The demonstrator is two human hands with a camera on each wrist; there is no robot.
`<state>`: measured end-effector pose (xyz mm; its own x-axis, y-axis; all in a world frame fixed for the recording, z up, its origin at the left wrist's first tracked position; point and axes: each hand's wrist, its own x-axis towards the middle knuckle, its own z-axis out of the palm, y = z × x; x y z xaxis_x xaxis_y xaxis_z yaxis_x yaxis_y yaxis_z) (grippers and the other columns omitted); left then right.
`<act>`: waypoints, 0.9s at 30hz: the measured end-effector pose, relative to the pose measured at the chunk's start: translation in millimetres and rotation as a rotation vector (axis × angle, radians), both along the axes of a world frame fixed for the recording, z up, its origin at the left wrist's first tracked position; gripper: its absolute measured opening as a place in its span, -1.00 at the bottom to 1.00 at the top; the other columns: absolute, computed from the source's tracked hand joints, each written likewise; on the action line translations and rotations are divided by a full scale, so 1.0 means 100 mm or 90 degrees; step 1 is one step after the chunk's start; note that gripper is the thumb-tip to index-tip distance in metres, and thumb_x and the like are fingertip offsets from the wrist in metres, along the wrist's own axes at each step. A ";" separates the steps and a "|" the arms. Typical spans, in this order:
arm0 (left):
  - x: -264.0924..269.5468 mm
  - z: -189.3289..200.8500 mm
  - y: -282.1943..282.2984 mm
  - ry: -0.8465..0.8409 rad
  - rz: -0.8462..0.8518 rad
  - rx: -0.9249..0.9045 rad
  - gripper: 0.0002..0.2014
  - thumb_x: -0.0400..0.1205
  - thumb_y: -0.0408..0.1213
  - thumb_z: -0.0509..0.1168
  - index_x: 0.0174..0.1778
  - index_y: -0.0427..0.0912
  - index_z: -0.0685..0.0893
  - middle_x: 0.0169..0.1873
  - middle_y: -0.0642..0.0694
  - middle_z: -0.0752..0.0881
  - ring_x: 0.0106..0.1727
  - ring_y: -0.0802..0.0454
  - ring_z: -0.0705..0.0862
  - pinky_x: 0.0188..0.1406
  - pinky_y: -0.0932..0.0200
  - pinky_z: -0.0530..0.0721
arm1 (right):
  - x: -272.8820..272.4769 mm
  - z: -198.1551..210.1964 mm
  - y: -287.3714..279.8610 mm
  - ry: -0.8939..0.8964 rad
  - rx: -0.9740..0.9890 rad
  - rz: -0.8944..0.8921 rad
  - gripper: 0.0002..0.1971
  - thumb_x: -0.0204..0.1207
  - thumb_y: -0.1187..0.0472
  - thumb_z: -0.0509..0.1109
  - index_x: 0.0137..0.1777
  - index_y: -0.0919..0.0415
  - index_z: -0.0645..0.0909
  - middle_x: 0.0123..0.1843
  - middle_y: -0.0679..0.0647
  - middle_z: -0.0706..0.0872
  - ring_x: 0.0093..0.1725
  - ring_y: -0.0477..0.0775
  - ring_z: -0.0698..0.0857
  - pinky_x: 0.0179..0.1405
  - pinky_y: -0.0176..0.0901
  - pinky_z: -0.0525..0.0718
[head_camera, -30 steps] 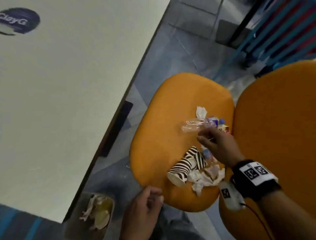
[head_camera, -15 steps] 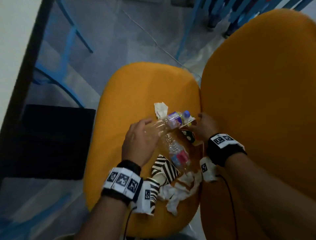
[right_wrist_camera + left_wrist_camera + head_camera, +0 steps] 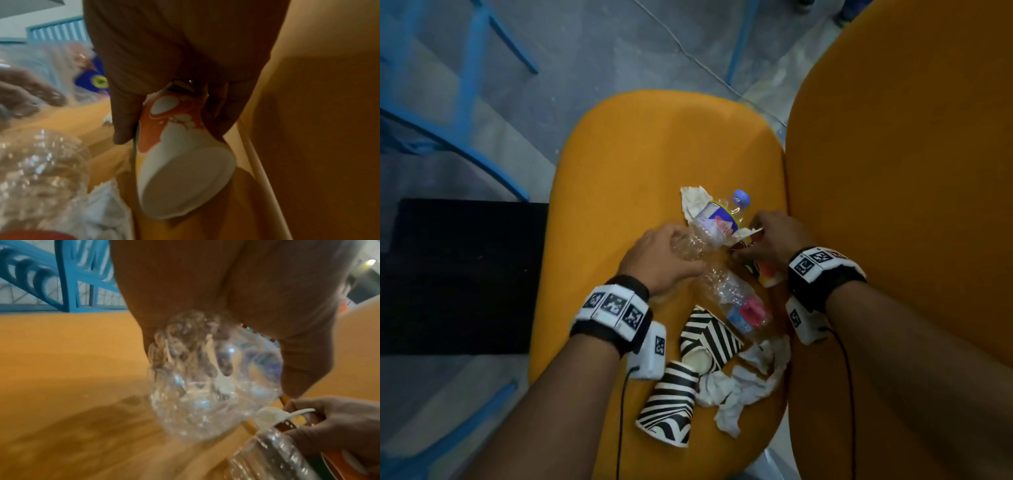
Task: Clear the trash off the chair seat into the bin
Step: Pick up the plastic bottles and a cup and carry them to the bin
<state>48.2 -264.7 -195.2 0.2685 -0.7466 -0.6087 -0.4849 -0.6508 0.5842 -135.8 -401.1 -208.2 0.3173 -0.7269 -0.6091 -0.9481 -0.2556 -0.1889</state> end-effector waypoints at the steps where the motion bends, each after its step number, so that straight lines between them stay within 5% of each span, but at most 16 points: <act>1: 0.05 0.07 0.10 0.016 0.017 -0.017 -0.31 0.34 0.01 0.62 0.38 0.07 0.54 0.27 -0.03 0.70 0.22 -0.05 0.70 0.24 -0.10 0.73 | -0.01 0.04 0.01 -0.030 -0.003 -0.012 -0.38 0.18 -0.26 0.71 0.11 0.06 0.63 0.19 0.12 0.73 0.10 0.19 0.70 -0.12 -0.10 0.57; 3: 0.16 0.20 0.34 0.093 0.077 -0.042 -0.35 0.35 -0.03 0.64 0.29 0.08 0.48 0.23 0.00 0.69 0.18 -0.05 0.71 0.15 -0.11 0.74 | 0.02 0.10 0.01 -0.114 0.006 -0.051 -0.51 0.22 -0.19 0.73 -0.06 0.08 0.61 0.08 0.14 0.75 -0.08 0.11 0.67 -0.28 -0.17 0.48; 5: 0.24 0.37 0.63 0.184 0.142 -0.055 -0.31 0.25 0.02 0.65 0.24 0.12 0.47 0.12 0.03 0.72 0.10 0.03 0.74 0.02 0.02 0.74 | 0.12 0.18 0.01 -0.164 0.036 -0.063 -0.49 0.21 -0.14 0.75 -0.01 0.05 0.60 0.05 0.08 0.77 -0.14 0.02 0.68 -0.31 -0.18 0.57; 7: 0.26 0.52 0.90 0.260 0.166 -0.056 -0.31 0.19 0.06 0.61 0.23 0.19 0.51 0.01 0.03 0.79 0.02 0.16 0.78 -0.04 0.16 0.72 | 0.26 0.26 0.01 -0.137 0.034 0.025 -0.22 0.19 -0.16 0.75 0.38 -0.02 0.52 0.33 0.09 0.72 0.10 0.09 0.75 -0.04 -0.03 0.75; 9: 0.18 0.61 1.16 0.341 0.163 -0.012 -0.32 0.21 0.08 0.62 0.24 0.22 0.54 0.06 0.20 0.83 0.03 0.26 0.81 -0.05 0.21 0.73 | 0.42 0.26 0.00 -0.051 0.001 0.169 0.15 0.17 -0.22 0.74 0.70 -0.18 0.14 0.64 0.09 0.44 0.28 0.22 0.72 0.02 0.05 0.79; 12: -0.09 0.60 1.51 0.426 0.158 0.104 -0.37 0.28 0.07 0.71 0.24 0.12 0.63 0.08 0.03 0.85 0.04 0.22 0.84 -0.02 0.15 0.78 | 0.70 0.15 -0.01 0.020 -0.040 0.340 0.32 0.19 -0.24 0.71 0.73 -0.36 -0.23 0.79 0.08 0.14 0.20 0.35 0.78 -0.16 0.10 0.85; 14: -0.30 0.48 1.65 0.345 0.088 0.134 -0.26 0.14 0.39 0.62 0.19 0.15 0.68 0.19 0.06 0.75 0.10 0.15 0.81 0.15 0.02 0.78 | 0.86 0.06 -0.02 0.055 -0.055 0.418 0.29 0.28 -0.19 0.69 0.73 -0.34 -0.26 0.83 0.07 -0.03 0.09 0.37 0.80 -0.26 0.04 0.81; 17: -0.63 0.31 1.69 0.168 -0.061 0.172 -0.06 -0.03 0.71 0.35 0.21 0.28 0.54 0.38 0.10 0.50 0.34 0.06 0.55 0.36 -0.01 0.62 | 0.94 -0.02 -0.01 0.088 -0.092 0.475 0.12 0.36 -0.18 0.64 0.77 -0.22 -0.03 0.82 0.06 0.02 0.10 0.33 0.76 -0.31 -0.03 0.65; 19: -0.81 0.33 1.60 0.093 -0.107 0.211 -0.16 0.07 0.60 0.41 0.21 0.32 0.43 0.55 0.01 0.34 0.52 -0.08 0.38 0.44 -0.04 0.52 | 0.87 -0.03 0.02 0.055 -0.125 0.505 -0.14 0.46 -0.15 0.56 0.71 -0.05 0.24 0.71 0.08 0.30 0.18 0.29 0.72 -0.22 0.00 0.67; 22: -0.97 0.34 1.52 0.057 -0.171 0.254 -0.13 0.20 0.46 0.48 0.41 0.35 0.33 0.70 -0.02 0.12 0.65 -0.20 0.19 0.56 -0.15 0.43 | 0.74 -0.06 0.05 0.014 -0.140 0.532 -0.56 0.59 -0.11 0.42 0.37 0.10 0.60 0.35 0.12 0.66 0.21 0.24 0.67 -0.17 -0.01 0.64; 24: -1.01 0.33 1.51 0.030 -0.198 0.261 -0.10 0.23 0.43 0.49 0.47 0.39 0.30 0.68 -0.06 0.12 0.64 -0.24 0.18 0.57 -0.21 0.42 | 0.68 -0.05 0.01 -0.005 -0.103 0.433 -0.65 0.56 -0.10 0.47 0.19 0.13 0.67 0.19 0.13 0.73 0.14 0.23 0.69 -0.16 -0.03 0.64; 27: -0.91 0.26 1.49 0.052 -0.199 0.257 -0.18 0.24 0.38 0.52 0.42 0.38 0.38 0.54 -0.09 0.25 0.54 -0.18 0.31 0.49 -0.14 0.53 | 0.54 0.11 -0.14 -0.079 -0.009 0.123 -0.68 0.42 -0.13 0.61 -0.05 0.07 0.69 -0.07 0.09 0.76 -0.04 0.15 0.74 -0.20 -0.10 0.57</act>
